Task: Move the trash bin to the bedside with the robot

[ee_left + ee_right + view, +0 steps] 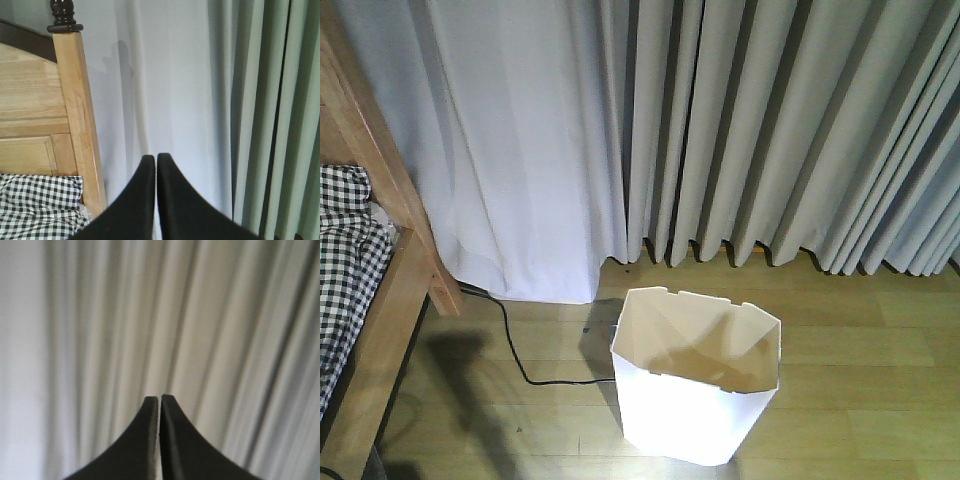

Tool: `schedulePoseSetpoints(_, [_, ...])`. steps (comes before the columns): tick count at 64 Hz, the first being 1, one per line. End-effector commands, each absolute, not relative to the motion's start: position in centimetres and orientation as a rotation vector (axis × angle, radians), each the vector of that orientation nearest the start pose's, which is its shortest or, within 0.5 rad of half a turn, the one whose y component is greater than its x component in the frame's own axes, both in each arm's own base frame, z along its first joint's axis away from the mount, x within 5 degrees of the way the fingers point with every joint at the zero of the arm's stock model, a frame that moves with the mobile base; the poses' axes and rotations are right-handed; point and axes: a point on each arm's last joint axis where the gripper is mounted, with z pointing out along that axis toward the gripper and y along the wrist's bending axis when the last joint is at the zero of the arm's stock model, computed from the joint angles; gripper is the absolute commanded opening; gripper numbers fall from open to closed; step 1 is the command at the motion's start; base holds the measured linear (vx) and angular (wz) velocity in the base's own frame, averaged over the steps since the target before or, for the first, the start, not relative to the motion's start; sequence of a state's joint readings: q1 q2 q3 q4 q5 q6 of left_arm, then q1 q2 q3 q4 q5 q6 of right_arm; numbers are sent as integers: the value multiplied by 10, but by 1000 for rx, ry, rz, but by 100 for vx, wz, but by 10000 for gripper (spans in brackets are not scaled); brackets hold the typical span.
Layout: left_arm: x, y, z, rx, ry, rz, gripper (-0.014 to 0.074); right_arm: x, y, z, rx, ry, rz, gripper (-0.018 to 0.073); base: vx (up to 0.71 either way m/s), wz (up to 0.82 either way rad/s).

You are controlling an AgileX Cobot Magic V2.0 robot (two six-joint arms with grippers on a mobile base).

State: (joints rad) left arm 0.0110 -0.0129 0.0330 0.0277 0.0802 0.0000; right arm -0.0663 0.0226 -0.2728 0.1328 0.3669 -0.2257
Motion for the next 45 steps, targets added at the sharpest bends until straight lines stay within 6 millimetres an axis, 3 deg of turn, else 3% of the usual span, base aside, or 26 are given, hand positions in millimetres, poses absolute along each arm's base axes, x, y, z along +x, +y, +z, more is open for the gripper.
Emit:
schedulePoseSetpoints(1, [56, 0, 199, 0, 1507, 7, -6, 38, -3, 282, -40, 1518, -157, -8, 0, 0])
schedulePoseSetpoints(9, [56, 0, 199, 0, 1507, 7, -6, 40, -4, 271, -69, 1503, -209, -8, 0, 0])
schedulePoseSetpoints(24, [56, 0, 199, 0, 1507, 7, -6, 55, -4, 210, -38, 1421, -153, -8, 0, 0])
schedulePoseSetpoints(45, [56, 0, 199, 0, 1507, 7, -6, 55, -3, 209, -12, 1437, -97, -8, 0, 0])
